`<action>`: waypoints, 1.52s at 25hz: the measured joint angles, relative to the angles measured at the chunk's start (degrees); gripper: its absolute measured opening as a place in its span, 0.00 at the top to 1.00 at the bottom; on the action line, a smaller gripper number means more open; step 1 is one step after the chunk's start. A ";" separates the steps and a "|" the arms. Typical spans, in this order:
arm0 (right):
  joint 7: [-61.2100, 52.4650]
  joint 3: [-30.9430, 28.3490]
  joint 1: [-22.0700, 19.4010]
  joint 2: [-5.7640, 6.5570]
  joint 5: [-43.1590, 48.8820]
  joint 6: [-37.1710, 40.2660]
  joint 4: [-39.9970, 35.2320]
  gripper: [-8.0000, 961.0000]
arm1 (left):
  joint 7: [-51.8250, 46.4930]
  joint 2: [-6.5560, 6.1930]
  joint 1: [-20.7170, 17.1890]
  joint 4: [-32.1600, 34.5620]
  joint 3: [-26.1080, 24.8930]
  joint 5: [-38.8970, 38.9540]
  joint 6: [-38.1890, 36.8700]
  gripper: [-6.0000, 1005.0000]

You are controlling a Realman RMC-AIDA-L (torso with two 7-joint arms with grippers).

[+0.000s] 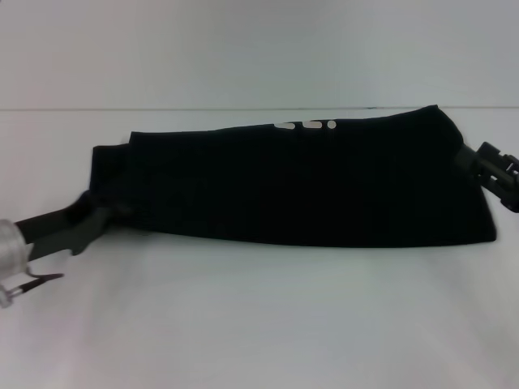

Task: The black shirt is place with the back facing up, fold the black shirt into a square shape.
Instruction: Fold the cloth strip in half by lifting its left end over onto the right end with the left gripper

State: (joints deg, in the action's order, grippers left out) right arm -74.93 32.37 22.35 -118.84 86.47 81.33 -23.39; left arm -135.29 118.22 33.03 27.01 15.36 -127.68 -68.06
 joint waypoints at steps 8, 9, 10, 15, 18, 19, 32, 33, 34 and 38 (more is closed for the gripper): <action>-2.01 -1.60 -0.48 0.75 0.01 0.36 -0.13 0.24 | -1.08 -0.01 -4.48 3.95 -3.16 0.54 2.26 0.98; -2.10 -1.75 -0.52 0.79 0.01 0.41 -0.14 0.24 | -1.08 -0.06 -4.86 4.25 -4.04 0.54 2.39 0.98; -2.15 -2.14 -0.55 0.82 0.03 0.45 -0.16 0.24 | -1.14 -0.09 -5.20 4.57 -4.79 0.54 2.62 0.98; -2.21 -2.87 -0.56 0.88 0.12 0.56 -0.17 0.25 | -1.73 -0.09 -6.40 5.91 -7.31 0.54 3.68 0.98; -2.24 -2.91 -0.56 0.90 0.35 0.57 -0.06 0.25 | -1.31 -0.18 -5.71 6.41 -6.88 0.56 2.11 0.98; -2.24 -2.92 -0.59 0.90 0.40 0.57 0.11 0.25 | -1.19 -0.22 -5.26 6.68 -6.61 0.58 1.35 0.98; -2.24 -2.65 -0.69 0.69 0.45 0.32 0.45 0.25 | -4.57 1.54 10.71 11.13 4.30 0.62 -6.01 0.98; -2.24 -2.61 -0.53 0.59 0.45 0.22 0.46 0.25 | -4.72 2.06 12.35 11.16 5.94 0.62 -6.03 0.98; -2.23 -2.61 -0.48 0.54 0.45 0.17 0.46 0.25 | -4.70 2.82 13.93 11.21 7.53 0.64 -5.93 0.98; -2.06 -2.63 0.01 0.37 0.45 -0.08 0.46 0.25 | -3.71 5.58 18.86 11.06 15.97 0.70 -4.39 0.98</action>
State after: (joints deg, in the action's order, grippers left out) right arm -76.99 29.75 22.37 -118.47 86.92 81.24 -22.93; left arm -139.00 123.80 51.88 38.07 31.33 -126.98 -72.45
